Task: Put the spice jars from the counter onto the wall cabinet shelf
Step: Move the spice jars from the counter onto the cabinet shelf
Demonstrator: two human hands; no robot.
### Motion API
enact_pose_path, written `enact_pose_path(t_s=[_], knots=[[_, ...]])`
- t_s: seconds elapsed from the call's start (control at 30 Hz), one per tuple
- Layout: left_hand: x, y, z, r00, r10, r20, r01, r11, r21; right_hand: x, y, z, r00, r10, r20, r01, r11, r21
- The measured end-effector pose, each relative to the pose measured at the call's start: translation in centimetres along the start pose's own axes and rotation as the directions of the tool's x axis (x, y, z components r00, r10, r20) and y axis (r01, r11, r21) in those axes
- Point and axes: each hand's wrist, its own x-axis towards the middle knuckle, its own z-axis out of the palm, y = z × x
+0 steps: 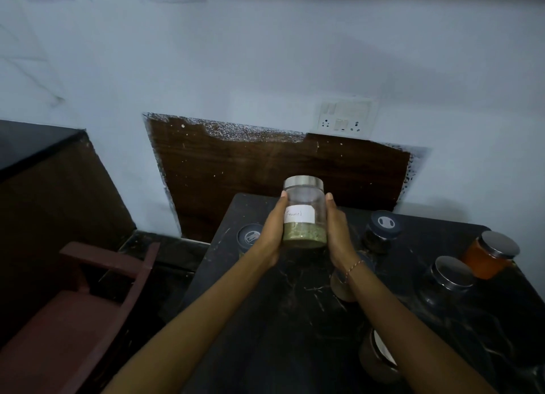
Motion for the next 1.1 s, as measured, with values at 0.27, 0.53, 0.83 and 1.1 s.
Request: enact_pose_path(t_s=[0.27,0.53,0.83,1.1], knots=[[0.6,1.5,-0.4,0.973,0.219,-0.068,-0.211,0.972,0.108,0.7,-1.5,0.5,0.98,-0.095,0.173,0.107,0.992,-0.06],[1.5,4.1,-0.3,0.964,0.265,0.031,-0.266,0.949,0.171,1.7,-4.3,1.6,0.962,-0.123,0.244,0.128,0.992,-0.005],[2.8,12.6,-0.7,0.905,0.385,0.183,-0.421,0.876,0.235,4.9,-10.5,3.7,0.88,-0.261,0.397,0.266,0.963,0.044],[5.6,27.1,-0.1,0.772,0.567,0.287,-0.63,0.741,0.231,11.0,-23.6,9.5,0.804,-0.45,0.389,0.515,0.854,-0.076]])
